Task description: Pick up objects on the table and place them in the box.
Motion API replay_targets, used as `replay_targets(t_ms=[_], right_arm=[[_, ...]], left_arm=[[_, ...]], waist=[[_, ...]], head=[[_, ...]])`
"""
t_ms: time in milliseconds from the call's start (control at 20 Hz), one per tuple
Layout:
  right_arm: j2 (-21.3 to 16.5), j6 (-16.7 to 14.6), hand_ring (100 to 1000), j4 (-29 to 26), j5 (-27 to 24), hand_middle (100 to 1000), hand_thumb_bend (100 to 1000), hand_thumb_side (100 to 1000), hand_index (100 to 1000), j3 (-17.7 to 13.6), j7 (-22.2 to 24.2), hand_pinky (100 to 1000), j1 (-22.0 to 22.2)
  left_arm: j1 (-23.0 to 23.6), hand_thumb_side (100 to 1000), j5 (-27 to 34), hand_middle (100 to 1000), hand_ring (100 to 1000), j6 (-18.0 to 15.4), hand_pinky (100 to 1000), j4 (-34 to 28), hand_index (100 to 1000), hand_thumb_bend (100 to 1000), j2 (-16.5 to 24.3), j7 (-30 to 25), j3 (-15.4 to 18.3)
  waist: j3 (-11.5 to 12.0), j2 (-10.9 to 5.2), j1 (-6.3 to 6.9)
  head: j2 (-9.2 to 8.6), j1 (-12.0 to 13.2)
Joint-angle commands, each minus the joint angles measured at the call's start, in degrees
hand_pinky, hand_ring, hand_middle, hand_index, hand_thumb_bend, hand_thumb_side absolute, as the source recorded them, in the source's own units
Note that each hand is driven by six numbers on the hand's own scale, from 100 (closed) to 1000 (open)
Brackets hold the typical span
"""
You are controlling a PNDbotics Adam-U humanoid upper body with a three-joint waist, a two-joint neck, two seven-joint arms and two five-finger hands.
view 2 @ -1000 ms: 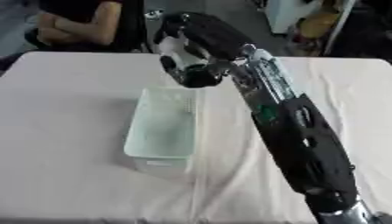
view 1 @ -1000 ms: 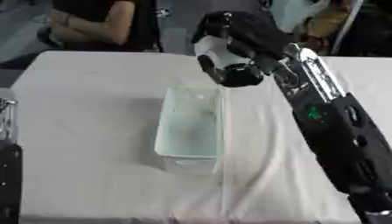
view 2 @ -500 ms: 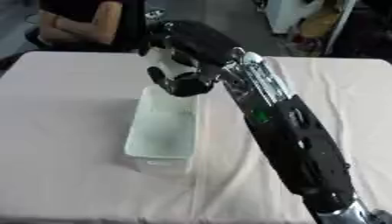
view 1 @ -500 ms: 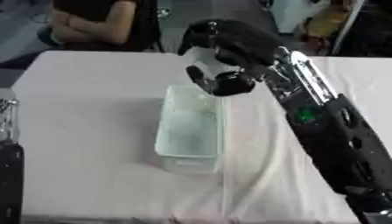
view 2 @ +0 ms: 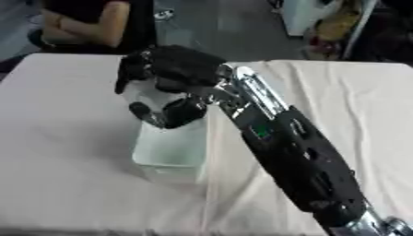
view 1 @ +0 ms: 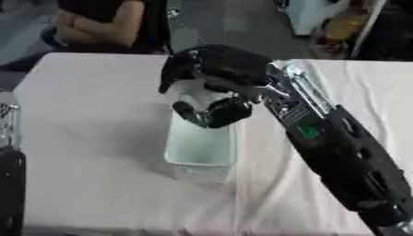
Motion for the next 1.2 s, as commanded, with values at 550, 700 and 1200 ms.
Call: replay_targets(t_ms=[550,700,1200], right_arm=[[-0.2,-7.4,1000,1.7,-0.4,1000,100,780,1000,0.2,9.1,1000,0.2],[-0.2,-7.6,1000,1.9,-0.3,999,100,758,1000,0.0,9.8,1000,0.3],[-0.1,-8.0,1000,3.7,1.5,988,100,720,1000,-0.5,8.1,1000,0.3]], left_arm=[[-1.0,1000,0.2,791,788,0.0,764,-0.8,799,293,0.6,-0.6,-0.3],[-1.0,1000,0.1,791,788,-0.1,765,-0.8,799,293,0.6,-0.7,-0.3],[-1.1,1000,-0.1,791,789,-0.2,765,-0.8,800,294,0.5,-0.8,-0.3]], waist=[[0.1,-0.44,0.19],[0.1,-0.43,0.19],[0.1,-0.46,0.16]], head=[[-0.04,-1.0],[-0.04,-1.0],[-0.04,-1.0]])
